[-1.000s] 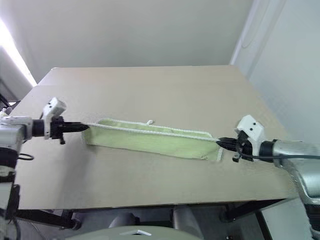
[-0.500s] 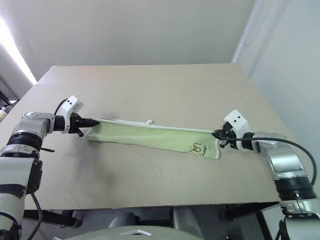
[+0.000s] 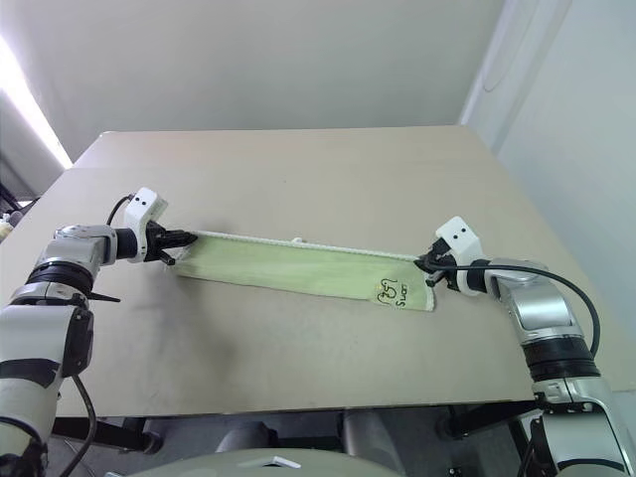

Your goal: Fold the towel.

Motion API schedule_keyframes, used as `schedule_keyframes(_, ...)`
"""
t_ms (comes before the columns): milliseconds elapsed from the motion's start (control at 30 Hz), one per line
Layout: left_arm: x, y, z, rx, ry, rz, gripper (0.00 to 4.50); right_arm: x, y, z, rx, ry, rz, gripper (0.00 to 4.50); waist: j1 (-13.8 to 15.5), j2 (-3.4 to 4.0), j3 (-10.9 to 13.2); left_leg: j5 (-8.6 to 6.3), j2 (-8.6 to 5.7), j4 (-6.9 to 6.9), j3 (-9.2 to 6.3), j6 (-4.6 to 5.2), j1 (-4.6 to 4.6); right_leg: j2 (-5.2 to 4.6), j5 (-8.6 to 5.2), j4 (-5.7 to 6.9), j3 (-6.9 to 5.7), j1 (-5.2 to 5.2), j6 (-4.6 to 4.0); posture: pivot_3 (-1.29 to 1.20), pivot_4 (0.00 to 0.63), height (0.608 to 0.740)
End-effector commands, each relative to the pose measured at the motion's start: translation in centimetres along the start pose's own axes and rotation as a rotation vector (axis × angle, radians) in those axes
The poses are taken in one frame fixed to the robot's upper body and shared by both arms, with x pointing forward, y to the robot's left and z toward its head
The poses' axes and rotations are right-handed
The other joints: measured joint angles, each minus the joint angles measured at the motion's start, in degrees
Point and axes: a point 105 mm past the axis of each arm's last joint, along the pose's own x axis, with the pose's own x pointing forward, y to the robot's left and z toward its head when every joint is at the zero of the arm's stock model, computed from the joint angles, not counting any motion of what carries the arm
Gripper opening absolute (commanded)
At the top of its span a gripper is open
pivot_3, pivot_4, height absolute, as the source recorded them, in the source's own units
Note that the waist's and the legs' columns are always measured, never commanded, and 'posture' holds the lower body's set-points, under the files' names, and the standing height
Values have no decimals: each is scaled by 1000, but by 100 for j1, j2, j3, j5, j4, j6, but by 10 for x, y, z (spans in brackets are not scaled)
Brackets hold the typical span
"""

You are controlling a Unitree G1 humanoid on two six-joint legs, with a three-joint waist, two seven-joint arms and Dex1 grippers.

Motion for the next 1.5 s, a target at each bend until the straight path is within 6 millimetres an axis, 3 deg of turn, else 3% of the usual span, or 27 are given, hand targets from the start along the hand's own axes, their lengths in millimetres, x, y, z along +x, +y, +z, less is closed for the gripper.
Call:
schedule_keyframes(33,-3,7,18,24,-50,49,0,-2,-3,17,-38,-38,-4,38,0,0,0,0,0,0,0,0,1,0,0,1,0,0,0,0,0,712)
schedule_keyframes(167,0,5,18,13,-55,46,0,1,-3,19,-27,-46,-6,1035,-4,0,0,0,0,0,0,0,2,0,0,2,0,1,-1,0,0,712)
schedule_keyframes(267,2,5,19,-7,-69,58,742,3,-4,24,-16,-66,-18,2107,-6,0,0,0,0,0,0,0,2,1,0,1,0,1,0,0,0,712)
schedule_keyframes(400,2,6,23,-9,-92,65,2128,0,-6,30,10,-103,-27,3518,1,0,0,0,0,0,-1,0,0,0,4,1,-1,1,6,0,0,712)
schedule_keyframes(500,-2,10,31,-17,-141,88,2134,-8,-14,37,70,-153,-68,4481,4,0,0,0,0,0,-1,0,-1,0,4,0,0,1,6,0,0,712)
schedule_keyframes(633,-11,22,43,-46,-226,173,2134,-29,-23,51,281,-251,-85,4481,16,0,0,0,0,0,-3,0,-2,-1,10,0,-1,1,14,0,0,712)
schedule_keyframes(800,-21,20,63,-55,-324,114,2134,-55,0,60,689,-320,94,4481,10,0,0,0,1,-1,-9,0,-1,0,12,3,-5,1,17,0,0,712)
schedule_keyframes(967,-22,-8,71,-33,-346,-121,2134,-59,38,40,928,-273,268,4481,12,1,-1,0,2,-2,-12,0,-2,1,11,4,-9,3,12,0,0,712)
schedule_keyframes(1200,-5,-48,51,80,-252,-307,2134,-57,74,26,1089,-289,478,4481,-3,24,-7,0,2,-4,-7,0,-3,-3,1,-3,-3,7,-2,0,0,712)
schedule_keyframes(1367,9,-62,44,82,-238,-336,2134,-51,98,-1,1199,-209,470,4481,-5,22,-7,0,8,-5,-9,0,-4,4,-1,0,-4,25,-4,0,0,712)
schedule_keyframes(1500,15,-69,39,108,-218,-348,2134,-48,104,-14,1266,-163,413,4481,-34,26,-6,0,7,-6,-1,0,-3,2,-1,-3,4,28,-4,0,0,712)
